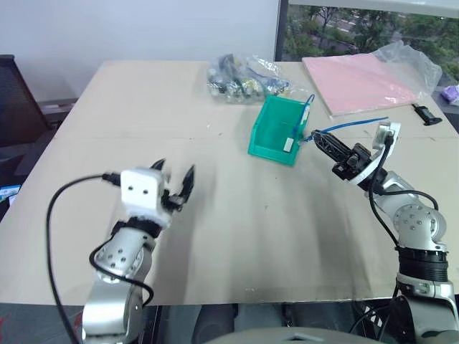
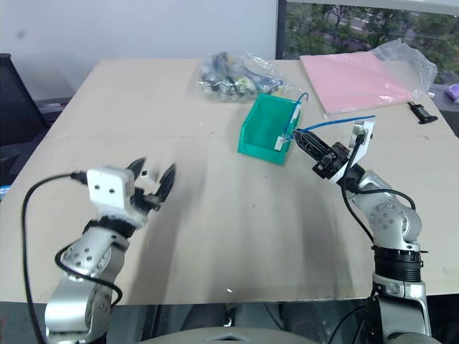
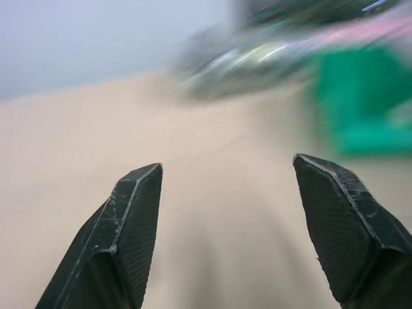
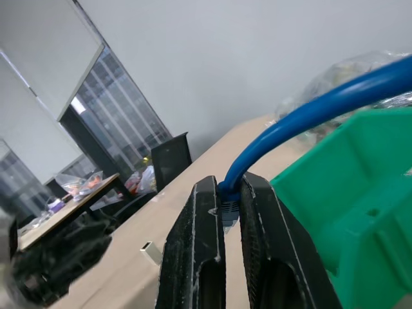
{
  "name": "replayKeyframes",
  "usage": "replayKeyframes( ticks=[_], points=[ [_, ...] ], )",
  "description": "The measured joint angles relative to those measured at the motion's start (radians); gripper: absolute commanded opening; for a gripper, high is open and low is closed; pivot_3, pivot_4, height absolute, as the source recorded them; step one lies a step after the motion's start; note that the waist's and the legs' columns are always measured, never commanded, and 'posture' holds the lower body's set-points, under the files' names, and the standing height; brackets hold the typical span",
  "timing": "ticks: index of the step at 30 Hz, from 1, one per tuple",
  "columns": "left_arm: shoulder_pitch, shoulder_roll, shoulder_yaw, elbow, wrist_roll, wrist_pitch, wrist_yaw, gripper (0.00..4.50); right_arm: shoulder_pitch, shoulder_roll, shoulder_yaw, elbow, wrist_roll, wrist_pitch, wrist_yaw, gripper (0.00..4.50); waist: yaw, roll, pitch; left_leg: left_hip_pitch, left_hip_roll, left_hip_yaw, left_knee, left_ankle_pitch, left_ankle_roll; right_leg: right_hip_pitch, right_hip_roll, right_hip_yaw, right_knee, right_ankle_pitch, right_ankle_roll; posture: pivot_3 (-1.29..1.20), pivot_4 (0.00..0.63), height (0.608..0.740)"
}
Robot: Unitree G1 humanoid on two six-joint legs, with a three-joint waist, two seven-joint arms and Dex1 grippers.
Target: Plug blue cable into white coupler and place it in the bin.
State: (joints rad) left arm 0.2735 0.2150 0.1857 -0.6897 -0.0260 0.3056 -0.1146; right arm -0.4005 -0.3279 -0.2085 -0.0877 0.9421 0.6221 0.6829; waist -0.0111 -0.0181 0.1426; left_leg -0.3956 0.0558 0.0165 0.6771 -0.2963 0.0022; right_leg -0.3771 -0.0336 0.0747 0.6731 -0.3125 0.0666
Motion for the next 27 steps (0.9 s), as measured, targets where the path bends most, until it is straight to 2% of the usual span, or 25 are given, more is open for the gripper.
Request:
replayKeyframes(
  ticks=[3,6,8,12,21,24,27],
  points=[
    [0.037,-0.052,0.000,0.096,0.059,-0.060,0.072,3.28,-0.004,0.013,0.015,0.002,-0.002,0.002,0.005,0.00,0.003,0.000,0.000,-0.001,-0.001,-0.001,0.000,0.000,0.000,0.000,-0.001,-0.002,0.000,0.000,0.000,0.00,0.150,0.739],
    [-0.015,-0.091,-0.002,0.219,0.065,-0.097,0.106,3.28,-0.007,0.021,0.018,0.001,-0.002,0.007,0.005,0.00,0.003,0.000,0.000,-0.001,-0.002,-0.002,0.000,0.000,0.000,0.000,-0.001,-0.003,0.000,0.000,0.000,0.00,0.150,0.739],
    [-0.102,-0.097,0.001,0.337,0.061,-0.132,0.117,3.28,-0.007,0.030,0.020,0.001,-0.003,0.007,0.003,0.00,0.002,0.000,0.000,-0.001,-0.002,-0.002,0.000,0.000,0.000,0.000,-0.001,-0.004,0.001,0.000,0.000,0.00,0.150,0.739],
    [-0.171,-0.089,0.004,0.447,0.042,-0.167,0.107,3.28,-0.001,0.039,0.026,-0.004,-0.009,0.007,-0.008,0.00,-0.004,0.000,0.000,-0.001,-0.001,-0.003,0.000,0.000,0.000,0.000,0.000,-0.003,0.000,0.000,0.000,0.00,0.150,0.739],
    [-0.344,-0.007,0.033,0.661,0.021,-0.238,0.077,3.28,0.002,0.051,0.027,-0.014,-0.032,0.000,-0.015,0.00,-0.002,0.000,-0.001,0.000,-0.002,-0.003,-0.001,0.000,0.000,0.000,-0.001,-0.004,0.002,0.000,0.000,0.00,0.150,0.739],
    [-0.358,-0.008,0.036,0.684,0.009,-0.251,0.076,2.59,0.005,0.053,0.027,-0.014,-0.041,-0.006,-0.015,0.00,0.000,0.001,-0.001,0.000,-0.001,-0.004,-0.001,0.002,-0.004,0.000,-0.001,-0.005,0.002,0.000,0.000,0.00,0.150,0.739],
    [-0.363,-0.011,0.039,0.693,-0.002,-0.255,0.074,1.24,0.019,0.058,0.027,-0.021,-0.052,-0.014,-0.015,0.00,0.001,0.001,-0.001,0.000,-0.002,-0.004,-0.001,0.002,-0.004,0.000,-0.001,-0.005,0.003,0.000,0.000,0.00,0.150,0.739]
  ],
)
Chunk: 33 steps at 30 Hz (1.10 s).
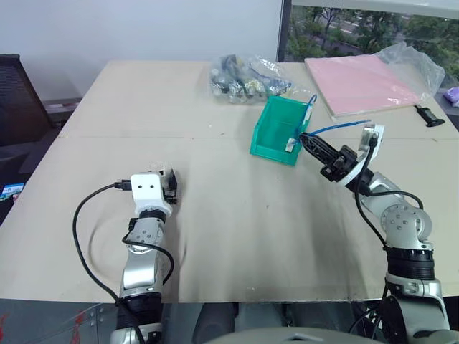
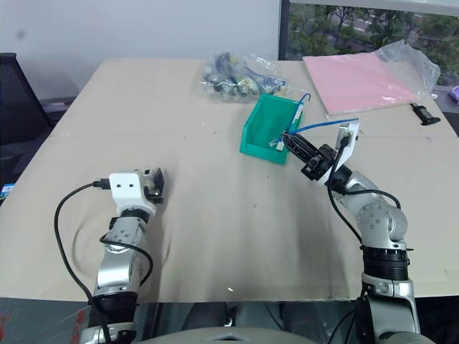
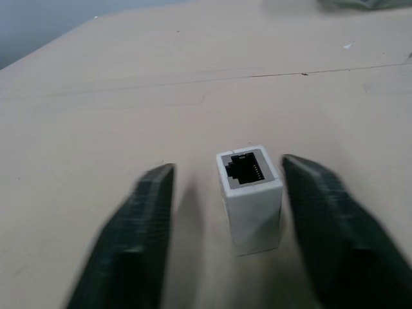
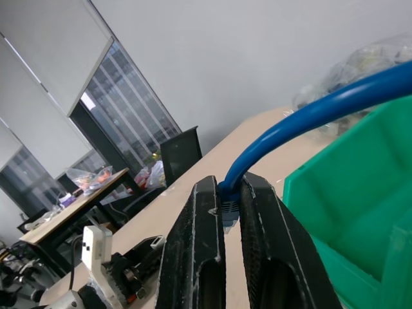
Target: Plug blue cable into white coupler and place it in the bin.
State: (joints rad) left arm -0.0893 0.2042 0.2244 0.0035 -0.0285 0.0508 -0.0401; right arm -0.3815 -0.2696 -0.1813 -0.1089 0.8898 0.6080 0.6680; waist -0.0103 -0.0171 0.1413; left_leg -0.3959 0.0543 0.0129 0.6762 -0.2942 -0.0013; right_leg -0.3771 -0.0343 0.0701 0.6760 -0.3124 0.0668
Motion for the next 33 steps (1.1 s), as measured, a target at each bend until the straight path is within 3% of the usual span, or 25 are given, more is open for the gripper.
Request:
replayKeyframes(
  ticks=[1,2,11,17,21,25,33],
  points=[
    [-0.001,0.000,0.001,0.004,-0.005,-0.001,-0.003,0.64,0.007,0.001,0.001,-0.002,-0.003,-0.001,0.000,0.00,0.000,0.000,0.000,0.000,0.000,0.000,0.000,0.000,0.000,0.000,0.000,0.000,0.001,0.000,0.000,0.00,0.150,0.739],
    [-0.003,0.000,0.001,0.008,-0.007,-0.003,-0.004,0.32,0.010,0.001,0.001,-0.003,-0.006,-0.001,-0.001,0.00,0.000,0.000,0.000,0.001,0.000,0.000,0.000,0.000,0.000,0.000,0.000,0.000,0.001,0.000,0.000,0.00,0.150,0.739],
    [-0.052,-0.002,-0.049,0.057,-0.046,-0.019,-0.125,0.37,0.029,-0.012,0.050,-0.067,-0.091,-0.028,-0.007,0.00,0.017,0.001,-0.001,0.001,-0.002,0.000,0.000,0.000,0.000,0.001,0.000,-0.002,0.001,0.000,0.000,0.00,0.150,0.739],
    [-0.110,-0.075,-0.295,0.069,-0.078,-0.017,-0.366,0.37,0.041,0.002,0.186,-0.157,-0.232,-0.091,-0.033,0.00,0.024,0.001,-0.001,-0.002,-0.003,0.002,0.000,0.003,-0.005,0.001,0.000,-0.002,-0.003,0.000,0.000,0.00,0.150,0.739],
    [-0.125,-0.073,-0.425,0.069,-0.085,-0.009,-0.517,0.37,0.075,-0.014,0.238,-0.167,-0.328,-0.137,-0.042,0.00,0.020,0.002,-0.001,-0.001,-0.003,0.001,-0.002,0.003,-0.005,0.000,0.001,-0.002,-0.004,0.000,0.000,0.00,0.150,0.739],
    [-0.157,-0.037,-0.467,0.099,-0.081,-0.018,-0.609,0.37,0.103,-0.085,0.280,-0.171,-0.428,-0.186,-0.022,0.00,0.020,0.002,-0.001,-0.001,-0.003,0.001,-0.002,0.003,-0.004,0.001,0.001,-0.001,-0.004,0.000,0.000,0.00,0.150,0.739],
    [-0.229,-0.050,-0.478,0.207,-0.040,-0.087,-0.602,0.37,0.153,-0.072,0.312,-0.199,-0.481,-0.202,-0.043,0.00,0.026,0.002,-0.001,0.000,-0.005,-0.001,0.001,0.001,-0.001,0.003,0.000,-0.002,-0.004,0.000,0.000,0.00,0.150,0.739]
  ],
)
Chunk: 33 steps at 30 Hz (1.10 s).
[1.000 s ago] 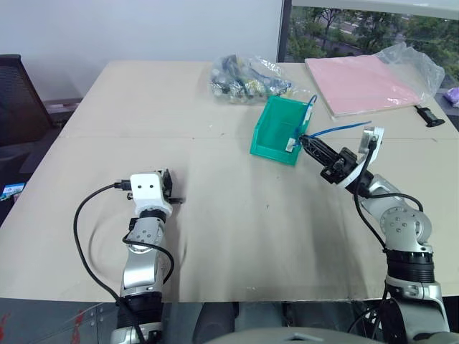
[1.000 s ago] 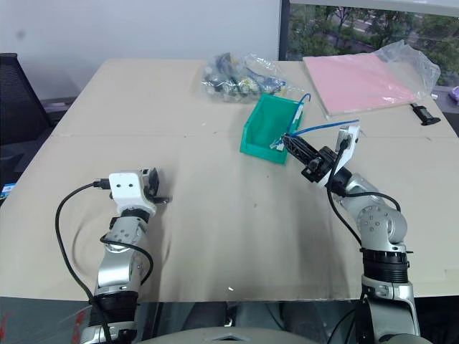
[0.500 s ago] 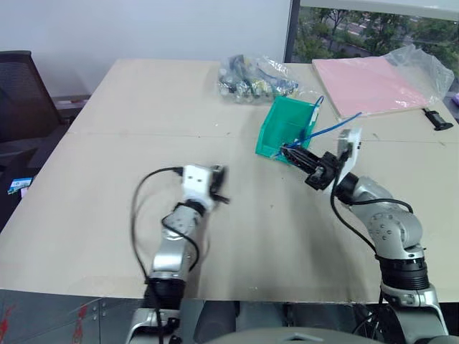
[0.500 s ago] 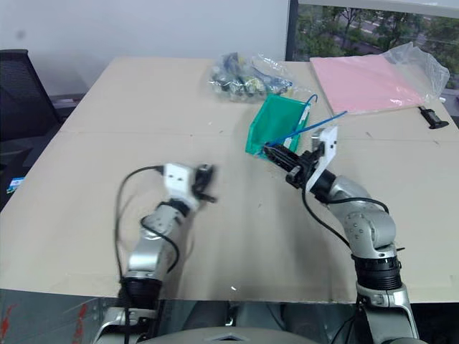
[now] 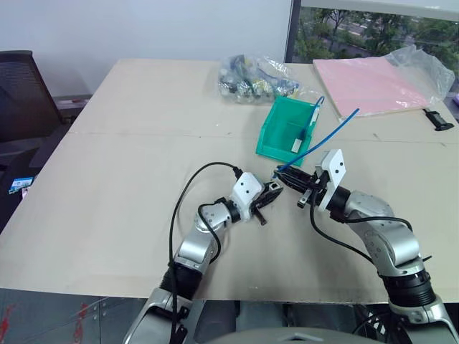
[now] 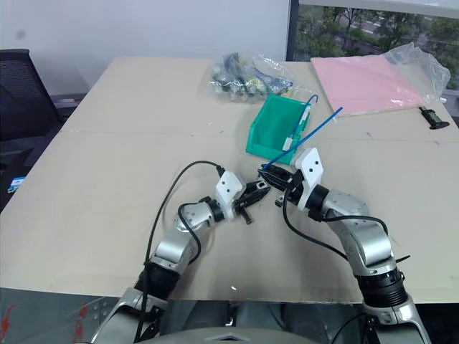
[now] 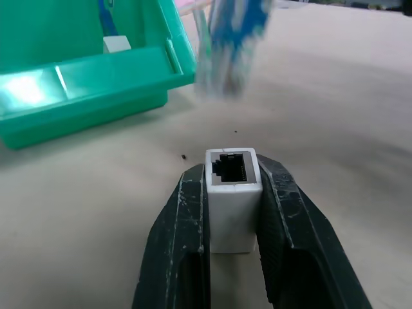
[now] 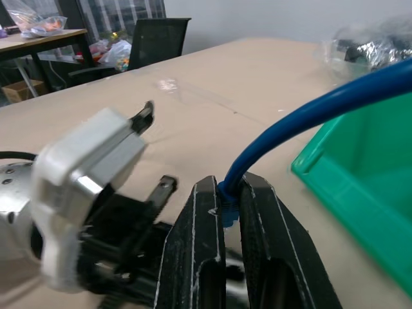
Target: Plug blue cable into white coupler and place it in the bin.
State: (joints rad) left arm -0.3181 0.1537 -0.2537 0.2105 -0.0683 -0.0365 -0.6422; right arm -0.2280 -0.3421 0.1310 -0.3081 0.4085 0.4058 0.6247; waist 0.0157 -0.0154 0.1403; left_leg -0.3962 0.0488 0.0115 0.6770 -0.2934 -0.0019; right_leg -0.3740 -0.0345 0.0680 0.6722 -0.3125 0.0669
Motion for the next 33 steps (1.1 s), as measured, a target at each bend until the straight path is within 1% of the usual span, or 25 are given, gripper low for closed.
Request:
replayKeyframes(
  ticks=[8,14,17,20,23,26,27,29,31,33],
  points=[
    [0.035,-0.016,0.012,-0.030,0.001,0.011,0.036,0.37,0.011,0.005,-0.020,0.000,-0.004,-0.003,-0.012,0.00,-0.003,0.000,0.000,0.002,0.000,-0.005,0.001,0.000,0.000,0.002,0.001,-0.001,0.000,0.000,0.000,0.00,0.150,0.739],
    [0.054,-0.016,0.019,-0.063,0.009,0.033,0.096,0.37,0.005,0.011,-0.035,0.003,-0.003,-0.006,-0.020,0.00,-0.008,0.000,0.000,0.002,-0.004,-0.019,0.001,0.000,0.000,0.002,0.002,-0.001,0.000,0.000,0.000,0.00,0.150,0.739],
    [0.091,-0.015,0.038,-0.110,0.017,0.051,0.163,0.37,0.003,0.015,-0.043,0.003,-0.004,-0.019,-0.027,0.00,-0.026,0.000,0.000,0.002,-0.004,-0.021,0.001,0.000,0.000,0.002,0.002,-0.001,0.001,0.000,0.000,0.00,0.150,0.739],
    [0.154,-0.003,0.100,-0.190,0.035,0.084,0.261,0.37,0.005,0.016,-0.068,0.005,-0.005,-0.021,-0.040,0.00,-0.042,0.000,0.000,0.004,-0.006,-0.025,-0.003,0.000,0.000,0.002,0.002,0.002,0.001,0.000,0.000,0.00,0.150,0.739],
    [0.199,-0.008,0.136,-0.243,0.055,0.104,0.342,0.37,0.005,0.018,-0.073,0.005,-0.005,-0.022,-0.043,0.00,-0.045,0.000,0.000,0.005,-0.007,-0.026,-0.004,0.000,0.000,0.002,0.002,0.002,0.001,0.000,0.000,0.00,0.150,0.739],
    [0.239,-0.040,0.172,-0.295,0.082,0.137,0.453,0.37,0.005,0.021,-0.073,0.005,-0.003,-0.021,-0.042,0.00,-0.046,0.000,0.000,0.004,-0.008,-0.026,-0.004,0.000,0.000,0.002,0.000,0.002,0.000,0.000,0.000,0.00,0.150,0.739],
    [0.243,-0.042,0.174,-0.299,0.085,0.140,0.461,0.37,0.005,0.021,-0.073,0.005,-0.003,-0.021,-0.042,0.00,-0.046,0.000,0.000,0.004,-0.008,-0.026,-0.004,0.000,0.000,0.002,0.000,0.002,0.000,0.000,0.000,0.00,0.150,0.739],
    [0.251,-0.053,0.175,-0.310,0.085,0.152,0.481,1.43,0.006,0.021,-0.073,0.005,0.001,-0.017,-0.038,0.00,-0.046,0.000,0.000,0.004,-0.008,-0.026,-0.005,0.000,0.000,0.002,0.000,0.002,0.000,0.000,0.000,0.00,0.150,0.739],
    [0.257,-0.059,0.177,-0.316,0.081,0.162,0.487,2.23,0.006,0.018,-0.073,0.005,0.003,-0.015,-0.033,0.00,-0.046,0.000,0.000,0.005,-0.008,-0.026,-0.005,0.000,0.000,0.002,0.000,0.002,0.000,0.000,0.000,0.00,0.150,0.739],
    [0.264,-0.056,0.184,-0.326,0.053,0.179,0.461,3.10,0.006,0.011,-0.073,0.005,0.010,-0.009,-0.022,0.00,-0.046,0.000,0.000,0.005,-0.008,-0.026,-0.006,0.000,0.000,0.002,0.000,0.002,0.000,0.000,0.000,0.00,0.150,0.739]
  ],
)
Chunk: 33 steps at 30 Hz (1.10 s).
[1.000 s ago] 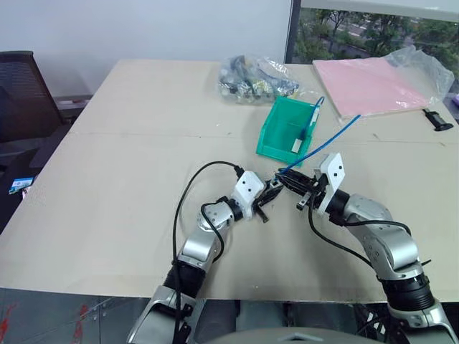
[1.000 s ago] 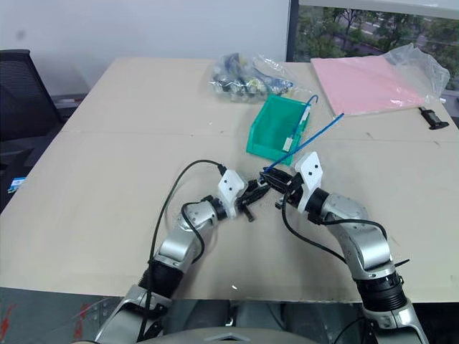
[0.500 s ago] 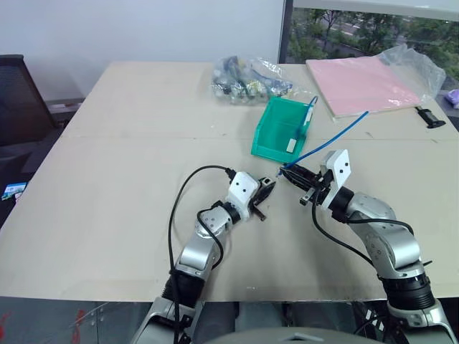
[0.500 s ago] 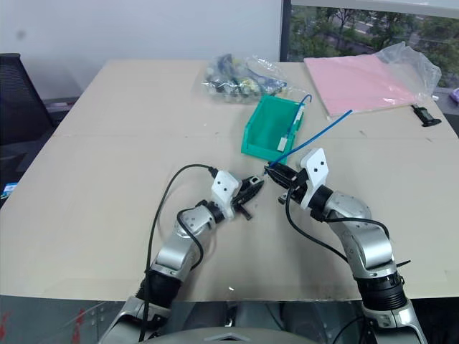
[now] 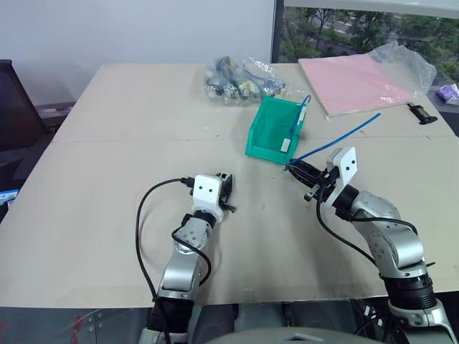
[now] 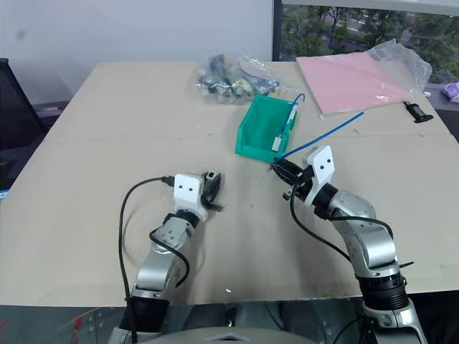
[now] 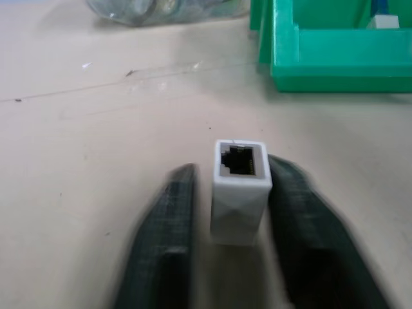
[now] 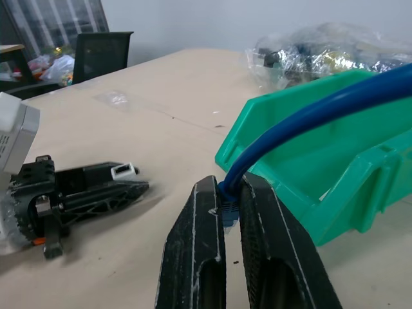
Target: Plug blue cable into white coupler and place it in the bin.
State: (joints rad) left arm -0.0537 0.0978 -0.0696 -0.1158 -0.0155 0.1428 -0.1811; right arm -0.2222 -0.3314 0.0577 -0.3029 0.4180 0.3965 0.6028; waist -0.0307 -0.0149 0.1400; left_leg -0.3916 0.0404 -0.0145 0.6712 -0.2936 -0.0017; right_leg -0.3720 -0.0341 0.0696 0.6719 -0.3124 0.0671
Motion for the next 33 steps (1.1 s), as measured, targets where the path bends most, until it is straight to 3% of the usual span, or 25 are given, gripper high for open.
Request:
replayKeyframes(
  ticks=[3,9,12,15,19,27,33],
  points=[
    [0.013,0.017,0.003,-0.017,-0.026,0.014,-0.038,4.46,0.000,-0.001,0.000,0.000,0.002,0.009,0.005,0.00,0.000,0.000,0.000,0.000,0.000,0.000,-0.001,0.000,0.000,0.000,0.000,0.000,-0.001,0.000,0.000,0.00,0.150,0.739],
    [0.050,0.132,0.012,-0.058,-0.101,0.019,-0.185,4.46,-0.003,-0.001,0.000,0.005,0.002,0.013,0.006,0.00,-0.005,0.000,0.000,0.000,0.000,0.000,-0.002,0.000,0.000,0.000,0.000,0.000,-0.002,0.000,0.000,0.00,0.150,0.739],
    [0.049,0.278,0.038,-0.025,-0.192,-0.012,-0.393,4.46,-0.005,0.002,0.000,0.012,0.001,0.013,0.005,0.00,-0.007,0.001,0.001,0.000,0.000,0.000,-0.002,0.001,-0.001,-0.001,0.000,0.000,-0.002,0.000,0.000,0.00,0.150,0.739],
    [-0.012,0.358,0.064,0.066,-0.249,-0.029,-0.539,4.46,-0.015,0.006,0.002,0.023,0.000,0.012,0.005,0.00,-0.005,0.001,0.001,0.000,-0.001,-0.001,-0.002,0.001,-0.001,-0.001,0.000,-0.001,-0.002,0.000,0.000,0.00,0.150,0.739],
    [-0.250,0.463,0.052,0.398,-0.277,-0.112,-0.815,4.46,-0.030,0.014,0.003,0.035,-0.005,0.005,0.004,0.00,0.003,0.001,0.001,-0.001,-0.001,0.001,-0.001,0.001,-0.002,0.000,0.001,-0.004,-0.002,0.000,0.000,0.00,0.150,0.739],
    [-0.645,0.456,-0.030,0.962,-0.160,-0.353,-1.124,4.46,-0.029,0.029,0.003,0.043,-0.017,-0.011,-0.008,0.00,0.013,0.001,0.001,-0.005,-0.002,0.003,-0.001,0.003,-0.006,-0.003,0.001,-0.004,-0.002,0.000,0.000,0.00,0.150,0.739],
    [-0.811,0.432,-0.068,1.224,-0.061,-0.533,-1.242,4.46,-0.006,0.034,-0.001,0.028,-0.018,-0.011,-0.033,0.00,0.019,0.001,0.001,-0.005,-0.002,0.003,-0.001,0.002,-0.003,-0.003,0.001,-0.005,-0.002,0.000,0.000,0.00,0.150,0.739]
  ],
)
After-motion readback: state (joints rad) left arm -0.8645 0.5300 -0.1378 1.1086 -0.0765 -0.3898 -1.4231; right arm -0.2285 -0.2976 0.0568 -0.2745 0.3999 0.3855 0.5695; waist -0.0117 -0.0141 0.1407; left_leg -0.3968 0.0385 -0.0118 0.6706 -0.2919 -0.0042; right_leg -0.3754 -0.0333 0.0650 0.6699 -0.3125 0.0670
